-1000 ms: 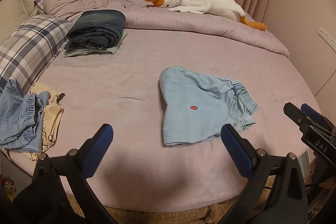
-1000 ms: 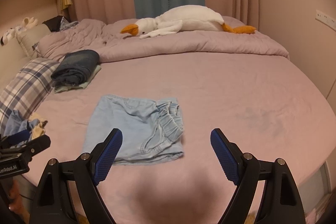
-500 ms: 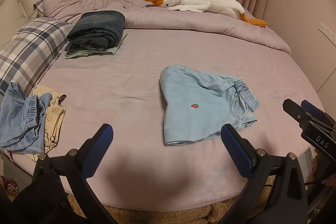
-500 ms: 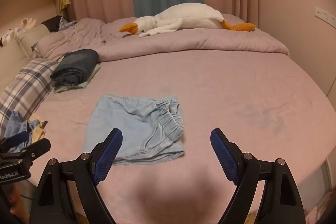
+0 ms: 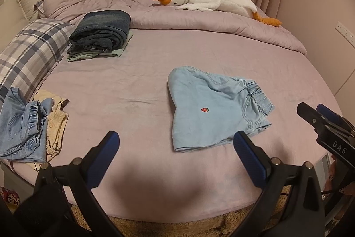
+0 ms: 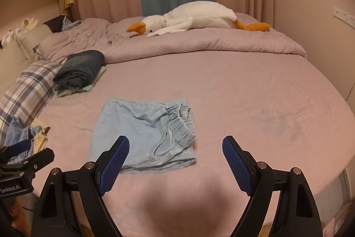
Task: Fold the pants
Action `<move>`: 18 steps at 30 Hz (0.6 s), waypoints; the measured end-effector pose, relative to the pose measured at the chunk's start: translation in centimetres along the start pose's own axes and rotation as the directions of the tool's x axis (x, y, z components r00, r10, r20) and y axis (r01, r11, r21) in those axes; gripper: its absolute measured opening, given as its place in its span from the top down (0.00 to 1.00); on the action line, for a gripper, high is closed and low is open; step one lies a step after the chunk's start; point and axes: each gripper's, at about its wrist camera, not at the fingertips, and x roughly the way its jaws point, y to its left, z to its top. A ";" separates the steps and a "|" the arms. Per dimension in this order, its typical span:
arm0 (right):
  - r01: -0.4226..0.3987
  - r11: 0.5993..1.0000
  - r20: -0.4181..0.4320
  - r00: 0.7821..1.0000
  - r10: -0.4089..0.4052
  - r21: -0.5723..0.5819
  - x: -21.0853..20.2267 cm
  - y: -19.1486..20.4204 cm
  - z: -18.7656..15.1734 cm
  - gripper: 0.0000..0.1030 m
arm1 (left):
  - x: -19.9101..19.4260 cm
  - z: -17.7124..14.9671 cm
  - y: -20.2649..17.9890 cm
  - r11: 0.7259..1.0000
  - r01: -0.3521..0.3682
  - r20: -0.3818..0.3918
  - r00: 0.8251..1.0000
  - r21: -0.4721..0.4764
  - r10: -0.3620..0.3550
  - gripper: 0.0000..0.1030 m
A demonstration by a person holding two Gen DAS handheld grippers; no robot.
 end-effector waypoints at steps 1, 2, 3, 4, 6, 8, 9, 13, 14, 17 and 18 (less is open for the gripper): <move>0.001 1.000 0.000 1.000 -0.001 0.000 0.0 0.0 0.0 0.17 | 0.0 0.0 0.0 1.000 -0.001 0.001 1.000 0.001 0.001 0.00; 0.001 1.000 0.001 1.000 -0.001 -0.001 0.0 0.0 0.0 0.17 | 0.1 0.0 0.1 1.000 0.000 0.000 1.000 0.002 0.000 0.00; 0.000 1.000 0.000 1.000 0.000 -0.002 0.0 -0.1 0.0 0.17 | 0.1 0.0 0.1 1.000 0.001 -0.001 1.000 0.003 -0.001 0.00; -0.001 1.000 0.000 1.000 0.001 -0.001 0.0 -0.1 0.0 0.17 | 0.1 0.0 0.1 1.000 0.001 -0.001 1.000 0.003 -0.001 0.00; -0.001 1.000 0.000 1.000 0.001 0.000 0.0 0.0 0.0 0.17 | 0.0 0.0 0.0 1.000 0.000 -0.001 1.000 0.000 0.000 0.00; -0.002 1.000 -0.001 1.000 0.002 0.001 0.0 0.0 0.0 0.17 | 0.0 -0.1 -0.1 1.000 0.000 -0.002 1.000 0.000 0.000 0.00; -0.003 1.000 -0.002 1.000 0.003 0.001 0.0 -0.1 -0.1 0.17 | 0.0 -0.1 -0.1 1.000 -0.001 -0.002 1.000 -0.001 0.001 0.00; 0.000 1.000 -0.001 1.000 0.000 -0.001 0.0 -0.1 -0.1 0.17 | 0.0 -0.2 -0.4 1.000 0.000 -0.004 1.000 -0.003 0.000 0.00; -0.001 1.000 0.000 1.000 0.001 -0.002 0.0 -0.1 -0.1 0.17 | -0.1 -0.2 -0.4 1.000 0.000 -0.005 1.000 -0.003 0.000 0.00; -0.001 1.000 -0.001 1.000 0.001 0.000 0.0 -0.1 -0.1 0.17 | 0.0 -0.3 -0.4 1.000 0.000 -0.005 1.000 -0.004 0.000 0.00; -0.002 1.000 -0.001 1.000 0.002 0.000 0.0 -0.1 -0.1 0.17 | 0.0 -0.3 -0.4 1.000 0.002 -0.006 1.000 -0.003 -0.002 0.00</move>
